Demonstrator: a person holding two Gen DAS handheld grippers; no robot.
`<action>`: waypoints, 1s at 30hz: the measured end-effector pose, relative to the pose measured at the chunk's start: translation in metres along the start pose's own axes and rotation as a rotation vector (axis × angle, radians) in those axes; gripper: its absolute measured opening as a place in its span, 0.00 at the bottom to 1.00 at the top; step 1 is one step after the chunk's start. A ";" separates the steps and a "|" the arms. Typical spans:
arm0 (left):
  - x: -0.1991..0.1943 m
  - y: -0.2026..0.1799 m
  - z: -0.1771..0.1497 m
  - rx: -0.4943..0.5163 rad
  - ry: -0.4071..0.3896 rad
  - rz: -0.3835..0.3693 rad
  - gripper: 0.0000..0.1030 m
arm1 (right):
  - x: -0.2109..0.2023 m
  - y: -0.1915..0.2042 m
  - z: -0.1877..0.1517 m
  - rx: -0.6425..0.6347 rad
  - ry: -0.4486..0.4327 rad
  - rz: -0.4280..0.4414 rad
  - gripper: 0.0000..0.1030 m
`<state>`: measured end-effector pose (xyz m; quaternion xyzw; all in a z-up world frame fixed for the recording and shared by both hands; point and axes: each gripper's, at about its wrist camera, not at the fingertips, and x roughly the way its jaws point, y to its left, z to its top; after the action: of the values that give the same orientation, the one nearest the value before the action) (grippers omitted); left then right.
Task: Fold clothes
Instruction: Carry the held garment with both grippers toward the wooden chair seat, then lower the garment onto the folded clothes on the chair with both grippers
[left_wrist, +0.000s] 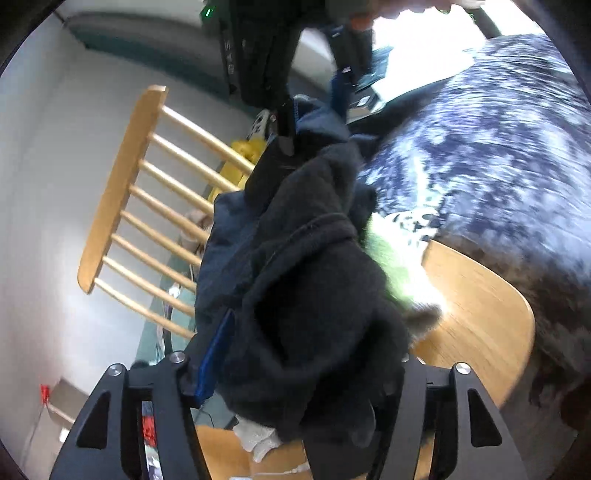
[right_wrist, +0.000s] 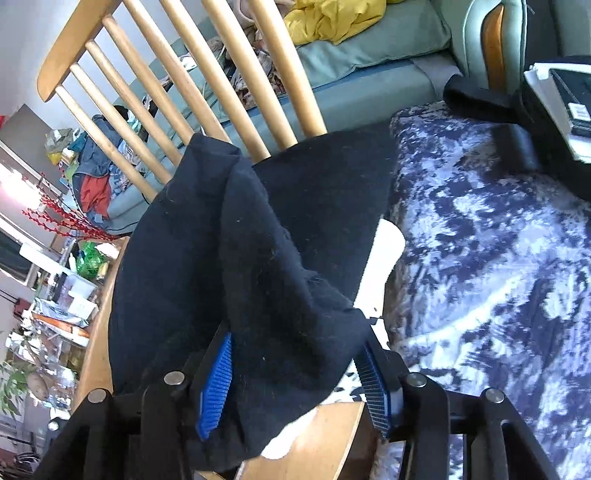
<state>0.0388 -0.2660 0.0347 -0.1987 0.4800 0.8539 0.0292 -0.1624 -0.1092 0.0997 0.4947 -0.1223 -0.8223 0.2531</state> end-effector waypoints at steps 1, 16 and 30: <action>-0.007 0.003 -0.003 -0.003 -0.008 -0.008 0.61 | -0.003 0.001 -0.001 -0.008 -0.003 -0.008 0.50; 0.007 0.120 -0.011 -0.645 -0.030 -0.343 0.62 | -0.043 0.035 -0.027 -0.142 -0.058 0.052 0.54; -0.005 0.155 -0.045 -0.904 -0.085 -0.593 0.89 | 0.021 0.029 -0.024 -0.054 0.035 0.095 0.54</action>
<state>0.0199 -0.3863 0.1411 -0.2837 -0.0135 0.9378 0.1997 -0.1408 -0.1441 0.0855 0.4956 -0.1190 -0.8036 0.3074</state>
